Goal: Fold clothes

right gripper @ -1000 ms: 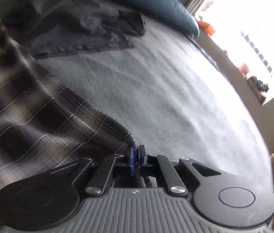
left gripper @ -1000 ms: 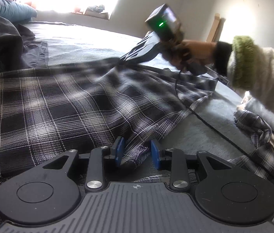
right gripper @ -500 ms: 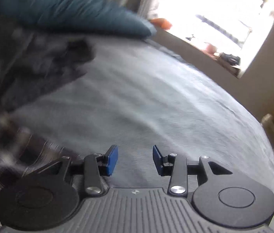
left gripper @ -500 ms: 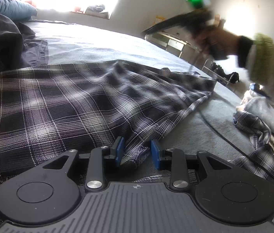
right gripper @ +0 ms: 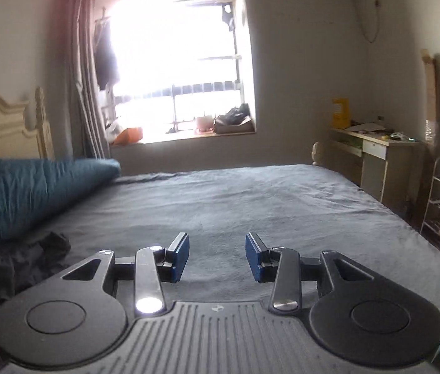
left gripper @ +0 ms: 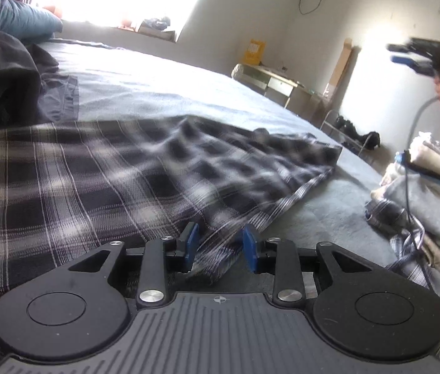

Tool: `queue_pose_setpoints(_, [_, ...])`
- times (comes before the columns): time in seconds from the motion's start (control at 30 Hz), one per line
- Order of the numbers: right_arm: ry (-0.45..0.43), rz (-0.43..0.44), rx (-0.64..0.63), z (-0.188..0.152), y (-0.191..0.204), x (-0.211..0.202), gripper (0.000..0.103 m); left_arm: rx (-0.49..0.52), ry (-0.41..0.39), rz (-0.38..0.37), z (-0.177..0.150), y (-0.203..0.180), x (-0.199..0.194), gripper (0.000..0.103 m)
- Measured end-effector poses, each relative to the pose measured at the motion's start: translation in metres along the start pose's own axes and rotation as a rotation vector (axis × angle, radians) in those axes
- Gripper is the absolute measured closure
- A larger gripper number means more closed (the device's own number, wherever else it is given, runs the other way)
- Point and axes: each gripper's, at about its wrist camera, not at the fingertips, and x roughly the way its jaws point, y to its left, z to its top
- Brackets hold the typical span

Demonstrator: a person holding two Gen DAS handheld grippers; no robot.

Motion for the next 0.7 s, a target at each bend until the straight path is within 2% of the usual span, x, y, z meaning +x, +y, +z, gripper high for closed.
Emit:
queue_pose_setpoints(0.17, [-0.065,-0.026,0.110,-0.003,-0.037,-0.053,0.060,0.012,-0.023,0.005,0.008,-0.018,-0.007,0.072])
queue_pose_setpoints(0.33, [-0.120,-0.013,0.150,0.004,-0.051,-0.095,0.060,0.014,-0.036,-0.004,0.029,-0.050,-0.011,0.071])
queue_pose_setpoints(0.47, [-0.195,0.043,0.125,0.017,-0.041,-0.134,0.059,0.052,-0.056,-0.003,0.054,-0.081,-0.012,0.068])
queue_pose_setpoints(0.57, [-0.247,0.102,0.099,0.020,-0.027,-0.159,0.054,0.057,-0.070,0.027,0.071,-0.095,0.004,0.065])
queue_pose_setpoints(0.63, [-0.252,0.133,0.084,0.021,-0.016,-0.163,0.052,0.048,-0.062,0.052,0.076,-0.099,0.024,0.065])
queue_pose_setpoints(0.7, [-0.221,0.146,0.068,0.018,-0.006,-0.151,0.052,0.028,-0.036,0.092,0.074,-0.096,0.053,0.065])
